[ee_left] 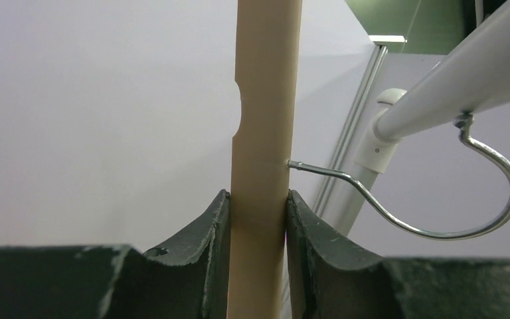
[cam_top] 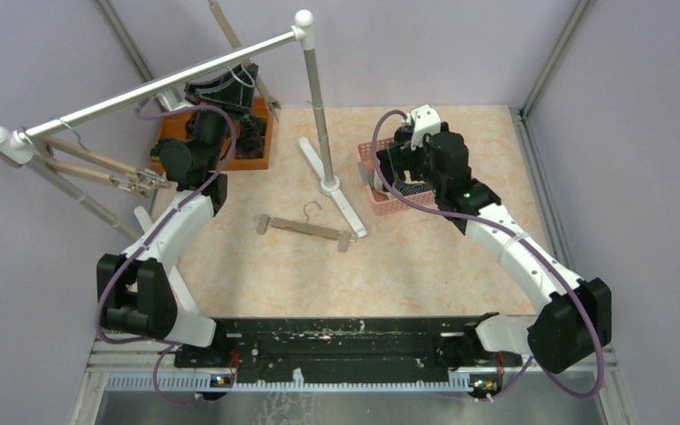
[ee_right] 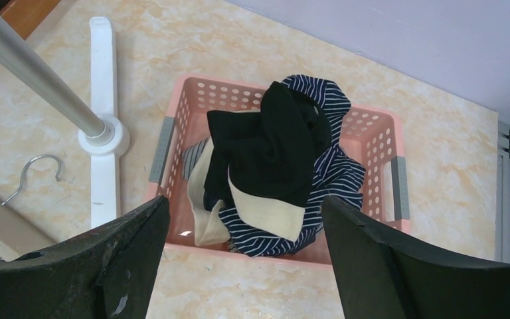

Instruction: Remove the underwear clipped to the hanger

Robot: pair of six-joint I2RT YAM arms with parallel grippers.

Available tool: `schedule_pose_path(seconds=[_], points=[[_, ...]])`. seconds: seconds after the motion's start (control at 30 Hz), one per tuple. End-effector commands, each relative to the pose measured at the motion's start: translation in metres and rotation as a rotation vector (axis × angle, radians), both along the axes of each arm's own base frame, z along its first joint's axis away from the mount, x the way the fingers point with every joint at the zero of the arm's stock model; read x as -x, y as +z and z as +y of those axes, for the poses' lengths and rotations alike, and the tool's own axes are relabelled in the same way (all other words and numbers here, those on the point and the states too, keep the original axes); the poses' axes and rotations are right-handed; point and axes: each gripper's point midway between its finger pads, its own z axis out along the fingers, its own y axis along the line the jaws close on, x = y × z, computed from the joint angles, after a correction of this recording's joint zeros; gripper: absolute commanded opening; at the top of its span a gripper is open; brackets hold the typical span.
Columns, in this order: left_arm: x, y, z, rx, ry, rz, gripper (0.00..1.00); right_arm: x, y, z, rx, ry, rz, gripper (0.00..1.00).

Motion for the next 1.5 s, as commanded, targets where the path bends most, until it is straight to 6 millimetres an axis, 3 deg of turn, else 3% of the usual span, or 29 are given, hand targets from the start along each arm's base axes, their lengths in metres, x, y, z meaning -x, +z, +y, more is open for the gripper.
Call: schedule_pose_path(seconds=[0.0,0.2,0.43,0.83,1.07,1.3,1.47], points=[[0.026,0.035,0.018,0.032,0.111,-0.22,0.13,-0.003,0.005,0.009,-0.003,0.02,-0.019,0.84],[0.015,0.031,0.016,0.016,0.131,-0.226,0.13,-0.003,0.002,0.011,0.002,0.025,-0.009,0.84],[0.015,0.032,0.011,0.009,0.117,-0.291,0.13,-0.004,-0.01,0.015,0.016,0.035,0.024,0.84],[-0.004,0.064,0.021,0.111,0.152,-0.286,0.12,-0.005,-0.021,0.025,0.03,0.074,0.051,0.84],[-0.001,0.079,0.03,0.185,0.172,-0.257,0.12,-0.006,-0.03,0.031,0.048,0.095,0.075,0.84],[0.0,0.067,0.04,0.298,0.143,-0.178,0.13,-0.002,-0.034,0.041,0.065,0.144,0.078,0.84],[-0.011,0.053,0.044,0.364,0.11,-0.094,0.12,0.004,-0.033,0.047,0.086,0.172,0.071,0.84]])
